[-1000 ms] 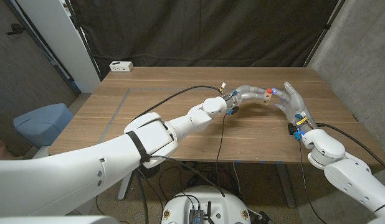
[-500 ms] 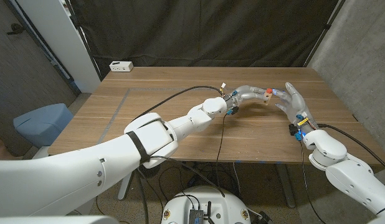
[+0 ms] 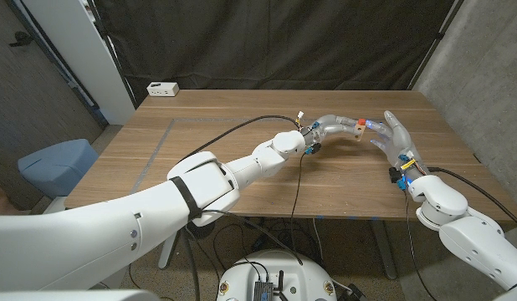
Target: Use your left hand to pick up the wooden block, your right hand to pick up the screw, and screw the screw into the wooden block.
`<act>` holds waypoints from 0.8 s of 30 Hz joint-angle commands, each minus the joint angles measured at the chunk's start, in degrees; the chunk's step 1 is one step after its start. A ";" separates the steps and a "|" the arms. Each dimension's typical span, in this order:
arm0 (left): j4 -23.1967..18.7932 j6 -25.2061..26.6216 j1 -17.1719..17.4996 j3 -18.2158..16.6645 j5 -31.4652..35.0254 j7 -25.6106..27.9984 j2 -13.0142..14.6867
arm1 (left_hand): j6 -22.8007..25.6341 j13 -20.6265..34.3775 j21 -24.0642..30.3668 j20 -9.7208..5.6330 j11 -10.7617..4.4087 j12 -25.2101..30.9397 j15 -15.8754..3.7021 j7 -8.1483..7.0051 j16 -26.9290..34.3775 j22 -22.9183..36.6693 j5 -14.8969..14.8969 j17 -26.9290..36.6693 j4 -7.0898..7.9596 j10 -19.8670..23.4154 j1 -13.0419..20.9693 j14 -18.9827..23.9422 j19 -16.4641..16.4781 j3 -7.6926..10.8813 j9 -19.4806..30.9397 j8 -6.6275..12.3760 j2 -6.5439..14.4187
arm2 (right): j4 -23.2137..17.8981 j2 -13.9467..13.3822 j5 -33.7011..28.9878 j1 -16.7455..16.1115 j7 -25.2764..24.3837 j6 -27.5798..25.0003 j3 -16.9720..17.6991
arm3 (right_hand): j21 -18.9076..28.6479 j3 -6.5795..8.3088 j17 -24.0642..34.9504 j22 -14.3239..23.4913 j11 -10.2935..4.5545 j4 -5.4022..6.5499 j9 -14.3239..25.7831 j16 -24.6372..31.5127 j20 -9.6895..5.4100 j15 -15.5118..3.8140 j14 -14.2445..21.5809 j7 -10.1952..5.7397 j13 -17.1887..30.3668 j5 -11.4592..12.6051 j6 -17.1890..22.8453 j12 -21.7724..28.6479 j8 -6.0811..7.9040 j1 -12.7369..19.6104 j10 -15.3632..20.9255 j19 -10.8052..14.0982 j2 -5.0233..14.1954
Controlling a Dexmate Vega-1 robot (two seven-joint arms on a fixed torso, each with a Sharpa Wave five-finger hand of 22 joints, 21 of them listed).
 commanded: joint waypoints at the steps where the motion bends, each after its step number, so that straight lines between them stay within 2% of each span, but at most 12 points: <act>1: 0.15 -0.19 -0.03 0.10 0.13 -0.09 -0.09 | 4.65 0.24 0.01 0.15 -0.14 0.99 -5.45 1.97 -0.05 0.19 0.27 0.07 2.52 0.63 -1.00 0.64 0.48 2.61 0.19 0.46 2.33 | -0.19 -0.08 -0.03 -0.38 0.81 0.14 0.35 | 0.43 -0.17 0.08 0.19 -0.13 0.14 0.23 0.29 0.23 -0.34 -0.06 0.11 0.11 0.38 0.97 0.38 0.35 0.20 0.55 0.36 0.70; 15: 0.20 -0.16 0.00 0.03 0.05 -0.12 -0.05 | 4.67 0.25 0.02 0.06 -0.13 1.02 -5.53 1.79 -0.08 0.19 0.27 0.04 2.47 0.69 -0.96 0.63 0.51 2.62 0.18 0.47 2.27 | 0.00 -0.21 0.11 -0.52 1.85 0.43 0.47 | 0.21 -0.19 0.04 0.18 -0.24 0.15 0.23 0.08 0.46 -0.40 -0.20 -0.21 0.10 0.44 3.63 0.25 0.77 0.30 1.29 0.14 0.76; 24: 0.52 -0.44 -0.09 -0.04 0.07 0.06 -0.05 | 4.66 0.25 0.02 0.05 -0.12 1.01 -5.49 1.94 -0.04 0.19 0.26 0.08 2.49 0.65 -0.99 0.64 0.52 2.60 0.18 0.47 2.31 | -0.41 0.21 -0.42 -1.06 0.66 0.46 0.86 | 0.11 -0.16 0.02 0.18 -0.30 0.14 0.23 -0.02 0.53 -0.41 -0.33 -0.21 0.10 0.48 4.02 0.13 0.67 0.37 1.39 -0.07 0.84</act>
